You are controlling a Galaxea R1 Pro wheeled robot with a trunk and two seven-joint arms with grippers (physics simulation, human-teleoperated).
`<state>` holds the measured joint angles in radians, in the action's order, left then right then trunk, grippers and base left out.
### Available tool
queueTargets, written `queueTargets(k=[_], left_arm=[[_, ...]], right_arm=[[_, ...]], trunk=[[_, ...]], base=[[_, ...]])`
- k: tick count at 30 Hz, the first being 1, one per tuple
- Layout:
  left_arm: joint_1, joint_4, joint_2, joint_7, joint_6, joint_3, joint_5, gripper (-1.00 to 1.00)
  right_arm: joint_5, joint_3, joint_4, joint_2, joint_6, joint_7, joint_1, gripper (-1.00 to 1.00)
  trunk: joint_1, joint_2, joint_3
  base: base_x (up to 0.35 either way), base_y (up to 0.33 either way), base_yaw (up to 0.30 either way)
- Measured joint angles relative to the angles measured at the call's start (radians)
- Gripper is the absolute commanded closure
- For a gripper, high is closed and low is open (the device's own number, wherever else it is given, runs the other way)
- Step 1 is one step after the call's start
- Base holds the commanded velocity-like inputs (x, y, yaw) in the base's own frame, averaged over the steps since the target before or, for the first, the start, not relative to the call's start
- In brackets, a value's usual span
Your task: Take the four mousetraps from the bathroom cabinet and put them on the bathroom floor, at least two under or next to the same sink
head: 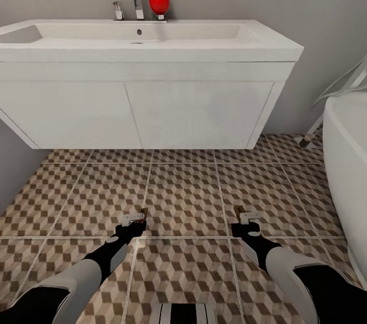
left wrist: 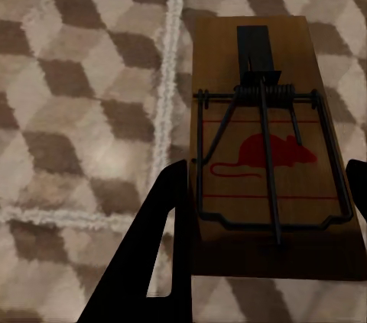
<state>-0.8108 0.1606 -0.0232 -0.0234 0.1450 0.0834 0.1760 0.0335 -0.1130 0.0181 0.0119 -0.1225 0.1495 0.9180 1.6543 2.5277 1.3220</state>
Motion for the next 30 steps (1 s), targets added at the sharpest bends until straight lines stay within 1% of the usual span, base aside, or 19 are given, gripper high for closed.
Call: queueTargets(k=[16, 25, 30], left_arm=[[0.000, 0.000, 0.000, 0.000, 0.000, 0.000, 0.000, 1.00], [0.000, 0.000, 0.000, 0.000, 0.000, 0.000, 0.000, 1.00], [0.000, 0.000, 0.000, 0.000, 0.000, 0.000, 0.000, 1.00]], right_arm=[[0.000, 0.000, 0.000, 0.000, 0.000, 0.000, 0.000, 1.00], [0.000, 0.000, 0.000, 0.000, 0.000, 0.000, 0.000, 1.00], [0.000, 0.000, 0.000, 0.000, 0.000, 0.000, 0.000, 1.00]], trunk=[[0.000, 0.000, 0.000], [0.004, 0.002, 0.035], [0.004, 0.002, 0.035]], base=[[0.000, 0.000, 0.000], [0.000, 0.000, 0.000], [0.000, 0.000, 0.000]])
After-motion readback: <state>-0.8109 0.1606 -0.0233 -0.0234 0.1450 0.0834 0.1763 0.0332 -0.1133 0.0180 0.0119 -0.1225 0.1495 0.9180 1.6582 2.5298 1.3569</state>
